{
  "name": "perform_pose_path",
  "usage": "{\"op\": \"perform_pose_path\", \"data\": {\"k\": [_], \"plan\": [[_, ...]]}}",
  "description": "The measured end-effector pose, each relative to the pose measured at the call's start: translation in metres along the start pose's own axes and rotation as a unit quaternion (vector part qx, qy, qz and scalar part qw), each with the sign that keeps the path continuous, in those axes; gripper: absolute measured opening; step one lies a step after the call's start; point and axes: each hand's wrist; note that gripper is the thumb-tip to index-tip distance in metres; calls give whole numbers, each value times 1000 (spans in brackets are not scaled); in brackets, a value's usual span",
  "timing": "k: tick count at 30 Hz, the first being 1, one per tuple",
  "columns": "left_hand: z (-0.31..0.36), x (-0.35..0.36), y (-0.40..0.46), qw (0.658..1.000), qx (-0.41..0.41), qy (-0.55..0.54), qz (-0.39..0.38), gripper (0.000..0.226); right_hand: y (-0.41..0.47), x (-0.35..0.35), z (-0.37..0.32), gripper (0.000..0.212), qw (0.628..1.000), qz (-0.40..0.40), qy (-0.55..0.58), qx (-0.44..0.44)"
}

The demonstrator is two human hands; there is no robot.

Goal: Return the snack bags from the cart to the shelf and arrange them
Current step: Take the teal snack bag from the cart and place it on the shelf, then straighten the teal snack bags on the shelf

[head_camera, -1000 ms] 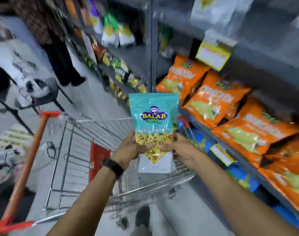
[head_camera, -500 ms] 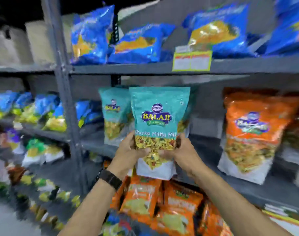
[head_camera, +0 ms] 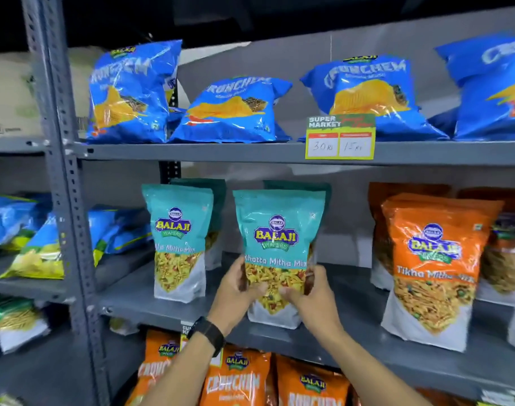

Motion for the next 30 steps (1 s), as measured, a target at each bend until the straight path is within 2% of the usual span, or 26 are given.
{"op": "perform_pose_path", "data": {"k": [2,3,4,6,7,8,9,11,14,17,20,25,30], "plan": [[0,-8,-7,998,19,36,43,72,-13,4,0,79,995,70,-53,-46],[0,-14,-11,992,44,72,91,70,-20,8,-1,94,988,110,-83,-72],[0,-22,-16,977,76,118,158,66,-27,13,-3,105,977,141,-122,-103],[-3,-44,-22,922,126,204,304,65,-37,26,-10,123,952,165,-200,-164],[-5,-58,-21,898,120,225,358,74,-39,34,-11,131,943,166,-227,-177],[-7,-72,-19,888,93,232,386,90,-39,44,-12,139,940,161,-247,-172],[-12,-88,-14,893,52,228,384,109,-38,53,-14,145,941,150,-260,-156],[-19,-119,-4,918,-19,218,332,142,-33,66,-17,153,947,132,-269,-115],[-24,-145,11,946,-61,211,237,165,-25,75,-15,155,952,116,-263,-100],[-28,-151,21,956,-43,210,200,168,-19,82,-10,153,954,100,-264,-101],[-38,-153,23,947,-16,227,226,155,-14,87,-5,155,948,118,-274,-113],[-40,-151,13,946,10,233,226,152,-13,92,0,151,939,139,-298,-102],[-34,-150,11,944,8,244,221,148,-15,92,1,138,935,171,-299,-78]]}}
Point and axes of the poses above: each hand's wrist, its own y-axis towards the middle knuckle, its own x-axis out of the palm, z = x × y, and after that the axes turned 3 degrees about -x, right-handed
